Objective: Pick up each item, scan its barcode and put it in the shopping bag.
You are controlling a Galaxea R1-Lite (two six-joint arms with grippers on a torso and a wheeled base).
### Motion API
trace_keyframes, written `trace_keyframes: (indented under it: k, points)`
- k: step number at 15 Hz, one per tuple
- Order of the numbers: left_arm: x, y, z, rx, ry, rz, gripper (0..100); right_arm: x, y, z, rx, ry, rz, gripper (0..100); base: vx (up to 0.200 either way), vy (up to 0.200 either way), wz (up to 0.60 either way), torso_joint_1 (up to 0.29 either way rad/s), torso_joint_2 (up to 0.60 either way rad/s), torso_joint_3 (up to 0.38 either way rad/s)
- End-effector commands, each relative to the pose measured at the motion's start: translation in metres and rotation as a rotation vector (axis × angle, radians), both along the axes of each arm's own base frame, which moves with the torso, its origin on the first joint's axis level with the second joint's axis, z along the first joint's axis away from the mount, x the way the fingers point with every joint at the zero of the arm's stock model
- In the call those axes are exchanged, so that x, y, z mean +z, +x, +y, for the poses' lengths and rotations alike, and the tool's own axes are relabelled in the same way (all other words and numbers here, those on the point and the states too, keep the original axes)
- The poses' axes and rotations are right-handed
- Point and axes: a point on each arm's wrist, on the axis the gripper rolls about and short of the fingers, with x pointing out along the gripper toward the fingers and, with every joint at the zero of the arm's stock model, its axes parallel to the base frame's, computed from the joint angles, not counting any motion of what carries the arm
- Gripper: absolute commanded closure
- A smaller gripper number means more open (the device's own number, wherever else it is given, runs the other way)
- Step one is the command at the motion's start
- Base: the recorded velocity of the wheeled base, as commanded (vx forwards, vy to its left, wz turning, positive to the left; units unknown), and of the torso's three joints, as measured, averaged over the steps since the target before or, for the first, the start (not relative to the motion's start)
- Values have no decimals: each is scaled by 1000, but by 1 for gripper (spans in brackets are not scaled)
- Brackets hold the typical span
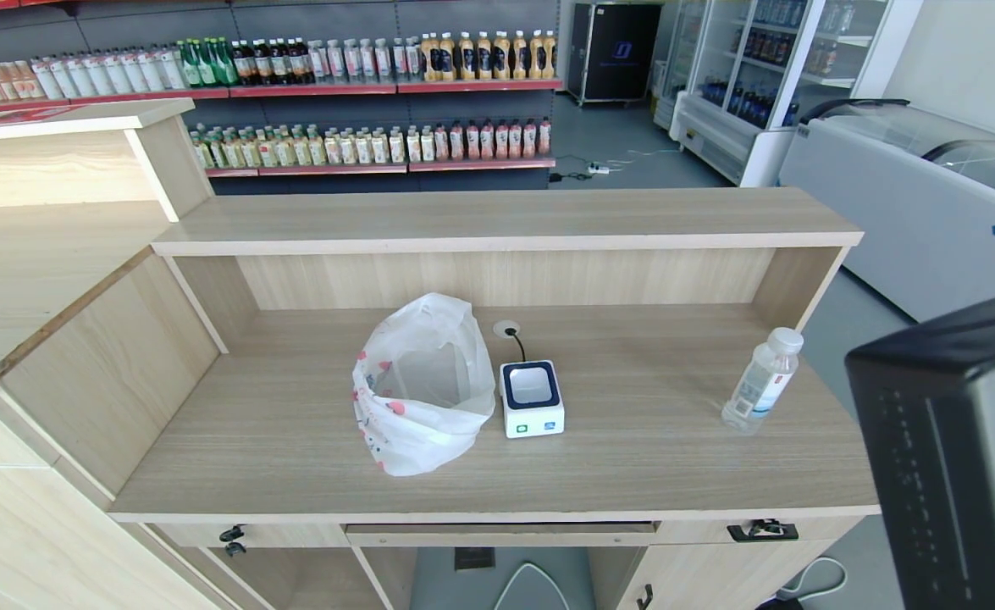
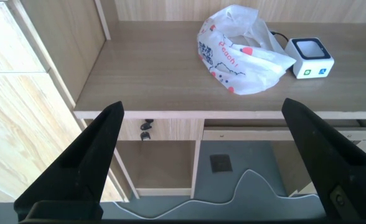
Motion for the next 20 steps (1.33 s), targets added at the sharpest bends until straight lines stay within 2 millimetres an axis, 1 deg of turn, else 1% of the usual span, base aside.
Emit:
trace_keyframes:
  k: [1,17,18,19,20]
  points:
    - [0,0,0,0,0,0,0,1,-2,-2,-1,6,-10,100,0,0,0,0,0,0]
    - [0,0,0,0,0,0,0,3,-8,-5,28,6,-19,100,0,0,0,0,0,0]
    - [0,0,0,0,0,0,0,6,-6,-5,4,22,8,100,0,0,0,0,0,0]
    - [0,0,0,0,0,0,0,14,-1,-7,-93,94,144,100,0,0,0,0,0,0]
    - [0,0,0,0,0,0,0,13,7,-14,-253,234,398,100,0,0,0,0,0,0]
